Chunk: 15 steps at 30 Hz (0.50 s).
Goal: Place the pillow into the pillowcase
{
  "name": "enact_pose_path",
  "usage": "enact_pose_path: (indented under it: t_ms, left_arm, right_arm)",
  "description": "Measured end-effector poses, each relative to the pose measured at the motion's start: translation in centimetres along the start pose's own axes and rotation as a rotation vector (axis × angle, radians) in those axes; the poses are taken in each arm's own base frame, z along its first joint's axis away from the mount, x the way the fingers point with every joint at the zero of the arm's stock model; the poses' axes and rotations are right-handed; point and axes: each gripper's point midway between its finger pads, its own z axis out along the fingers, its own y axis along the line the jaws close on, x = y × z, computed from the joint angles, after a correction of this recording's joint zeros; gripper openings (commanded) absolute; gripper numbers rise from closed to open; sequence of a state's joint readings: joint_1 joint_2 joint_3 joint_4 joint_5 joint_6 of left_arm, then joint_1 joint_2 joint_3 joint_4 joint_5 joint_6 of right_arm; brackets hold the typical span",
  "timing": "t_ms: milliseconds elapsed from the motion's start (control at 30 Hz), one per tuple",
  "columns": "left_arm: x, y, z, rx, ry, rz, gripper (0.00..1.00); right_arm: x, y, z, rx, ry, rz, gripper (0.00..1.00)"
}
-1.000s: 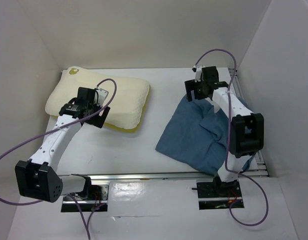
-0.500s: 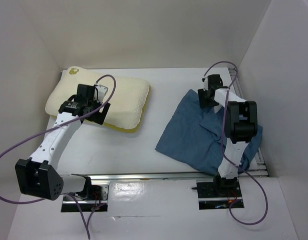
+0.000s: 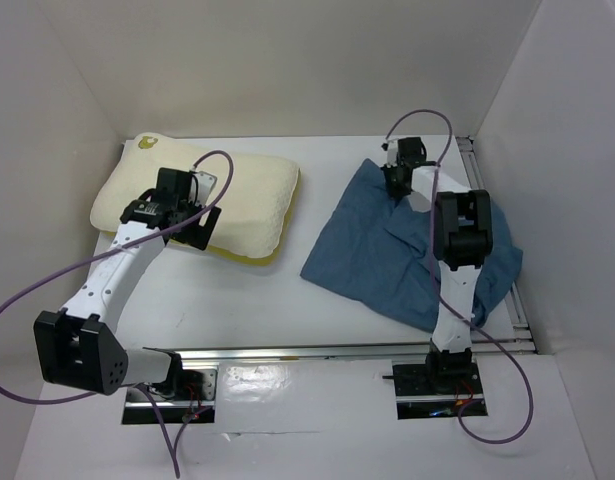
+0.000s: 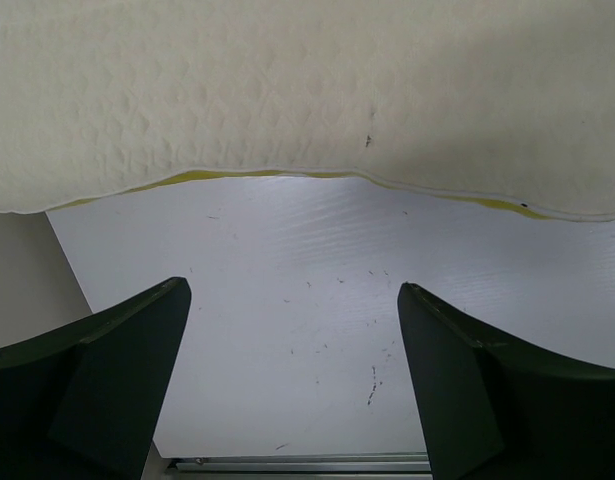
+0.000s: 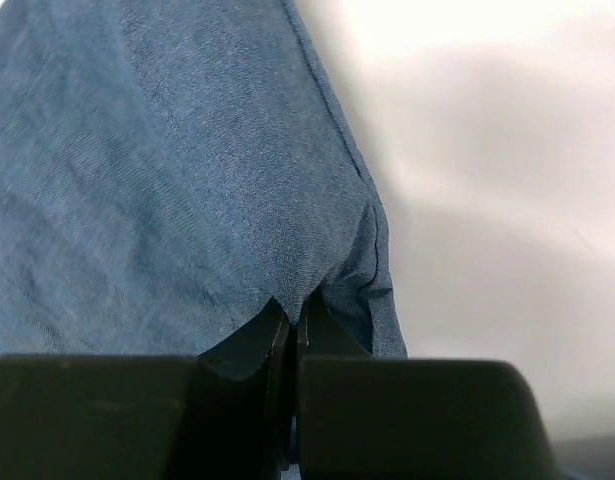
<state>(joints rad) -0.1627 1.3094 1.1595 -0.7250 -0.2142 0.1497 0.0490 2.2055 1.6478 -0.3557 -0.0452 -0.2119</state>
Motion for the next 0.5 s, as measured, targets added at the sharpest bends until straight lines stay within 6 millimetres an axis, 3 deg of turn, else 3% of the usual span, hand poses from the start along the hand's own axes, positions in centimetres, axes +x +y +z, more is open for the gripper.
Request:
enact_pose_path:
  t_ms: [167,267,300,333,433,467,500]
  left_arm:
    - [0.1,-0.1,0.1,0.005,0.007,0.0,0.99]
    - [0.2,-0.4,0.3,0.016,0.012,-0.005,0.99]
    - [0.2,-0.6,0.4,0.025,0.014,-0.008,0.99]
    - [0.2,-0.7,0.4,0.032,0.014,-0.014,0.99]
    - [0.2,-1.3,0.4,0.068,0.016,-0.018,0.99]
    - [0.1,-1.5,0.3,0.08,0.013,-0.019,0.99]
    - [-0.1,-1.8,0.2,0.098,0.008,-0.019,0.99]
  right_arm:
    - [-2.4,6.7,1.0,-0.13,-0.069,-0.162,0.0]
    - [-3.4,10.7,0.8,-0.194,-0.111,-0.259,0.1]
    - [-3.6,11.9,0.7,-0.207,-0.122,-0.285,0.19]
    - [-3.7,12.7,0.7,-0.215,-0.126,-0.299,0.46]
    - [-3.5,13.6,0.4,-0.216,-0.127,-0.313,0.67]
    - [-3.4,13.2,0.2,-0.211,-0.124,-0.303,0.77]
    - [-3.0,12.4,-0.2,-0.206,-0.115,-0.287,0.8]
